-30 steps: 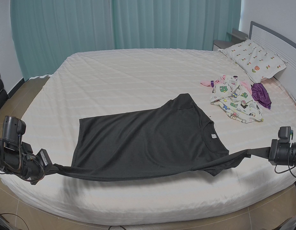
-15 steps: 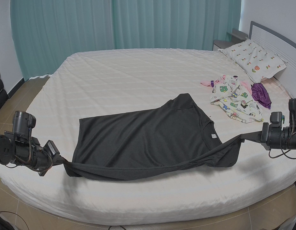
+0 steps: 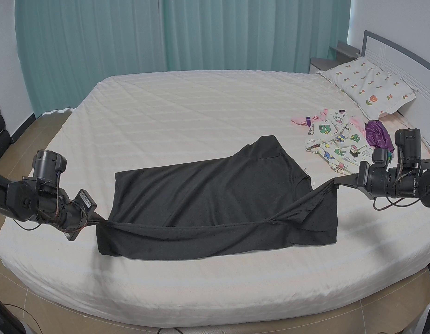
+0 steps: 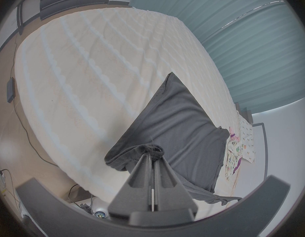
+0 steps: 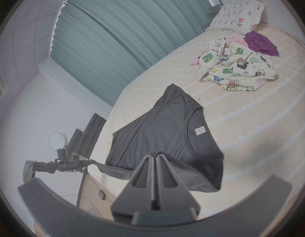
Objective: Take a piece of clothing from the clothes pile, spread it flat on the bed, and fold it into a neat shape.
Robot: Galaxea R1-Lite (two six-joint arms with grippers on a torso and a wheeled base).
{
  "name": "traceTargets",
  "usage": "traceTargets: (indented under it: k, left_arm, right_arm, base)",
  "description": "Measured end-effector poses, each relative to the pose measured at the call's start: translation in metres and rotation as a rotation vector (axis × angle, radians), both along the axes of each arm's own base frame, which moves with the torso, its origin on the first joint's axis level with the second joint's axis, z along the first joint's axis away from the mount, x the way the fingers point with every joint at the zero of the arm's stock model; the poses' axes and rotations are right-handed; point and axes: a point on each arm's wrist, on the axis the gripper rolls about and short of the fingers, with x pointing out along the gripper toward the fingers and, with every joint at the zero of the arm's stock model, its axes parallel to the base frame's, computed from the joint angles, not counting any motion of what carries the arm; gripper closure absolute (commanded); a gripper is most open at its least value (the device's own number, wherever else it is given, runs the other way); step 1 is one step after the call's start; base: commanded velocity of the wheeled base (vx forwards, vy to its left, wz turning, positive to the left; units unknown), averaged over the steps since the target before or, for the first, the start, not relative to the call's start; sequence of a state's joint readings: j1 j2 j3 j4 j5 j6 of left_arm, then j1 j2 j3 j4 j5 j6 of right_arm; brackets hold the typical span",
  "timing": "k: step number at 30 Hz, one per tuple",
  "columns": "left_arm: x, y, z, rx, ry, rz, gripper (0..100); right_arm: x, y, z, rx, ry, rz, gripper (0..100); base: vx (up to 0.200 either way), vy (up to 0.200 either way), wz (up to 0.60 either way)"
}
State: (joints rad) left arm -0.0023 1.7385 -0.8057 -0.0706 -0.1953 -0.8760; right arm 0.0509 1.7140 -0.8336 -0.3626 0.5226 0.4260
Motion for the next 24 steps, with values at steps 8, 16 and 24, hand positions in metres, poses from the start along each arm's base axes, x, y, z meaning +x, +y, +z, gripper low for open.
traceTargets:
  k: [8, 16, 24]
  left_arm:
    - [0.030, 0.000, -0.007, -0.014, 0.010, 0.047, 100]
    - [0.051, 0.001, -0.023, 0.015, 0.041, 0.091, 100]
    - [0.062, 0.001, -0.035, 0.015, 0.041, 0.092, 100]
  right_arm:
    - [0.027, 0.003, -0.007, -0.018, 0.003, -0.034, 100]
    - [0.043, 0.003, -0.010, 0.008, 0.016, -0.072, 100]
    - [0.052, 0.004, -0.018, 0.026, 0.021, -0.083, 100]
  base:
    - [0.000, 0.000, 0.00]
    - [0.000, 0.000, 0.00]
    - [0.000, 0.000, 0.00]
